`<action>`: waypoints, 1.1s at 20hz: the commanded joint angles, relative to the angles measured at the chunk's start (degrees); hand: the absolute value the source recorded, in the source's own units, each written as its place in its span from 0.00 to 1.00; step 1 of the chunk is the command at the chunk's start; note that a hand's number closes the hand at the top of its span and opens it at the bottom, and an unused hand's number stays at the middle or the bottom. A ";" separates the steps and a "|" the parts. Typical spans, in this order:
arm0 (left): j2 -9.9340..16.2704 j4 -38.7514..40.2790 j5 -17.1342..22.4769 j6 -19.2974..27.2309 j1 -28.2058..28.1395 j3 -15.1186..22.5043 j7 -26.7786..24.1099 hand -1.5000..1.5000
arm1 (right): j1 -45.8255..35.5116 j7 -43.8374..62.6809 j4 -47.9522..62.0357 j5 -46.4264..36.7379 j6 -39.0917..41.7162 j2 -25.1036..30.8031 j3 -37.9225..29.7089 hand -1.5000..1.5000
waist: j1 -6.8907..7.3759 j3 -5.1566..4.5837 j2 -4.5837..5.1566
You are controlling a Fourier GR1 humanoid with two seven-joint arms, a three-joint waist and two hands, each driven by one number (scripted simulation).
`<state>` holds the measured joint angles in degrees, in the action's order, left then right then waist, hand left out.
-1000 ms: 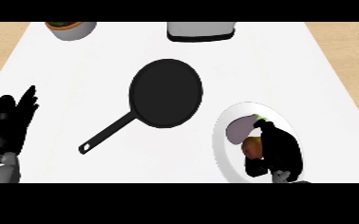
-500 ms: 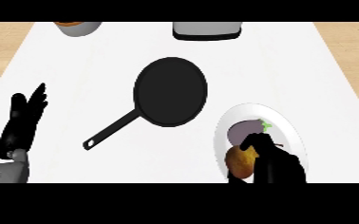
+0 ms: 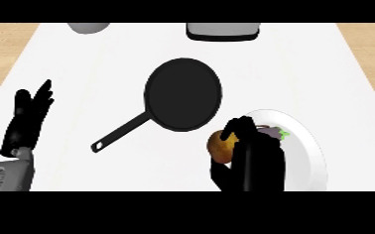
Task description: Pick the pear from the plate and place it in the pan
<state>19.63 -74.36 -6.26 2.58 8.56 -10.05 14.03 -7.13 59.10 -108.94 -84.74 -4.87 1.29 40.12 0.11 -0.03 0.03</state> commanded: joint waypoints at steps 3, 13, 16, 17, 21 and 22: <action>-0.15 0.33 -0.66 -0.43 0.80 0.38 -0.17 0.50 | -14.44 4.43 13.15 10.85 -8.09 -1.25 -7.75 1.00 | 0.92 0.04 0.27; -0.03 -0.04 -0.86 -0.68 1.67 -0.19 -0.10 0.50 | -29.84 -2.94 44.03 26.38 -25.00 -1.28 -15.98 1.00 | 1.39 0.05 0.39; -1.69 -3.03 -1.90 -0.25 2.35 2.35 3.76 0.50 | -35.47 -6.78 54.87 31.66 -31.81 -1.28 -16.92 1.00 | 2.65 0.10 0.74; -1.93 -0.36 -2.01 -0.24 1.71 1.99 0.90 0.50 | -39.58 -7.00 58.61 33.24 -31.25 -1.28 -17.14 1.00 | 3.06 0.06 0.92; -2.42 -0.64 -1.55 -1.15 1.96 2.41 0.67 0.50 | -39.68 -15.60 68.02 41.99 -37.98 -1.28 -15.85 1.00 | 3.92 0.11 1.22; -1.04 -3.33 -1.07 -2.11 0.11 1.85 1.15 0.50 | -39.19 -18.31 69.09 44.46 -38.95 -1.28 -16.94 1.00 | 4.31 0.15 1.13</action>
<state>18.07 -76.26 -7.68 1.54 9.37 -8.25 14.76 -43.95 46.07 -48.27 -47.58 -37.39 0.12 23.54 3.45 0.07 0.97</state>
